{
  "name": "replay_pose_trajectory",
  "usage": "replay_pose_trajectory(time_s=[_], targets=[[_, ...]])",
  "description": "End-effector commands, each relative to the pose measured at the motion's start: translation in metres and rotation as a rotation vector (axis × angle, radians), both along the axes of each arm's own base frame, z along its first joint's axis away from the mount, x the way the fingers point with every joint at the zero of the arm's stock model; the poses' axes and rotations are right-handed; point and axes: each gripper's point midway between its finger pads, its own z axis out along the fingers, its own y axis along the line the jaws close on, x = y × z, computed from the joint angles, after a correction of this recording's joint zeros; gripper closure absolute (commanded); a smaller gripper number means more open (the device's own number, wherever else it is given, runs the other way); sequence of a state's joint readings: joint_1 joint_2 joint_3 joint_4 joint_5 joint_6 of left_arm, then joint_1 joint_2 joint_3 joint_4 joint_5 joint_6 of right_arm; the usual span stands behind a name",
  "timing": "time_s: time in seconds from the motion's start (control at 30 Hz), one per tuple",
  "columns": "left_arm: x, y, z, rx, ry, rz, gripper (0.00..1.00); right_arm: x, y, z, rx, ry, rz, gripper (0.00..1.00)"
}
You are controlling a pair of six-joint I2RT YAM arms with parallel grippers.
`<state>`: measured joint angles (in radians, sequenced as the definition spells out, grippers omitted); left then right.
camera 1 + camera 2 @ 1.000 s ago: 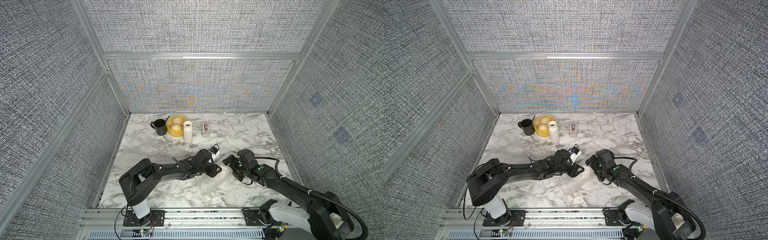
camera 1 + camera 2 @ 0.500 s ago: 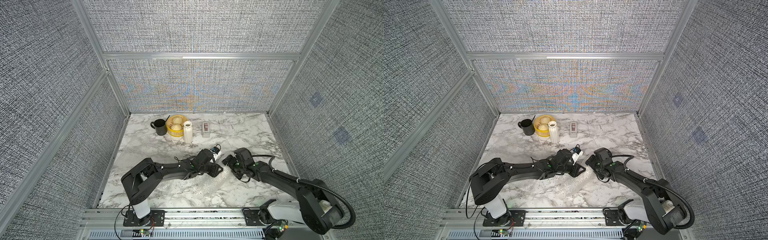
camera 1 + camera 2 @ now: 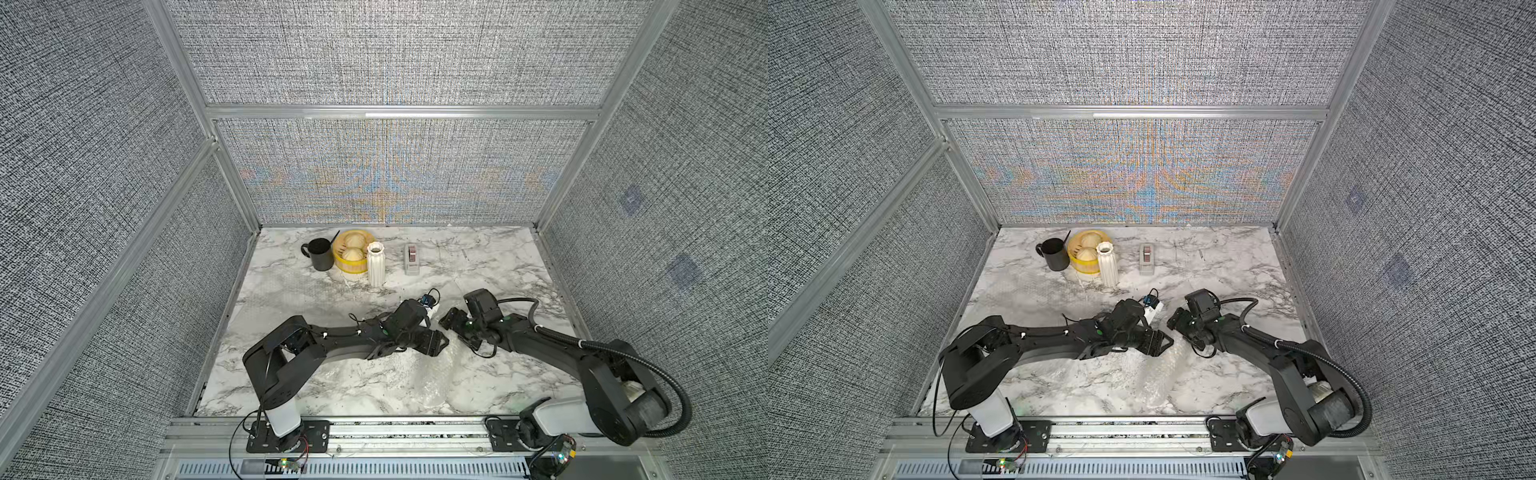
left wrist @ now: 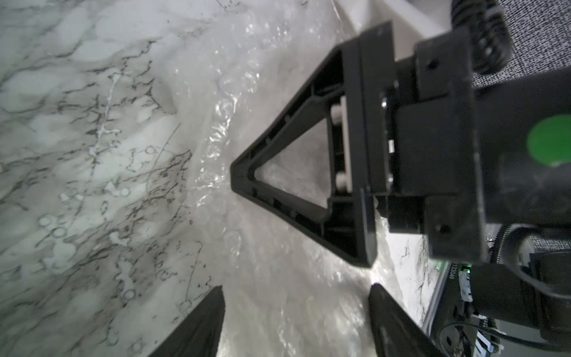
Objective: Wrap vases in bubble wrap
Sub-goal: Stick the tape on the bubble wrap, then adjust the wrapped vase at the center of the board.
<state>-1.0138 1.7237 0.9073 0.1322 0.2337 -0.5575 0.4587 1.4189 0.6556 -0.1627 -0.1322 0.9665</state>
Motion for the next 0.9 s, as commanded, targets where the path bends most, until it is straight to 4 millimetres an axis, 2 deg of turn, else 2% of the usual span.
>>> replay_pose_trajectory(time_s=[0.0,0.2,0.37,0.57,0.6,0.7,0.87], targets=[[-0.026,0.044,-0.035,0.213,0.107,0.001,0.21,-0.002,-0.014,-0.009,-0.125,0.023,0.075,0.2],[-0.013,0.07,-0.019,0.233,0.044,0.134,0.17,0.007,-0.025,-0.013,-0.169,0.057,0.183,0.23],[0.002,0.099,-0.016,0.278,0.013,0.263,0.16,0.019,-0.028,-0.009,-0.21,0.062,0.275,0.27],[0.02,0.111,-0.005,0.279,-0.02,0.363,0.16,0.034,-0.023,-0.009,-0.241,0.076,0.413,0.32],[0.024,0.11,-0.002,0.266,-0.029,0.371,0.16,0.045,-0.022,0.0,-0.257,0.055,0.426,0.33],[0.028,0.111,0.006,0.245,-0.052,0.388,0.15,0.048,-0.018,0.009,-0.256,0.034,0.477,0.32],[0.031,0.115,0.007,0.253,-0.065,0.4,0.16,0.045,-0.018,0.019,-0.256,0.037,0.507,0.21]])
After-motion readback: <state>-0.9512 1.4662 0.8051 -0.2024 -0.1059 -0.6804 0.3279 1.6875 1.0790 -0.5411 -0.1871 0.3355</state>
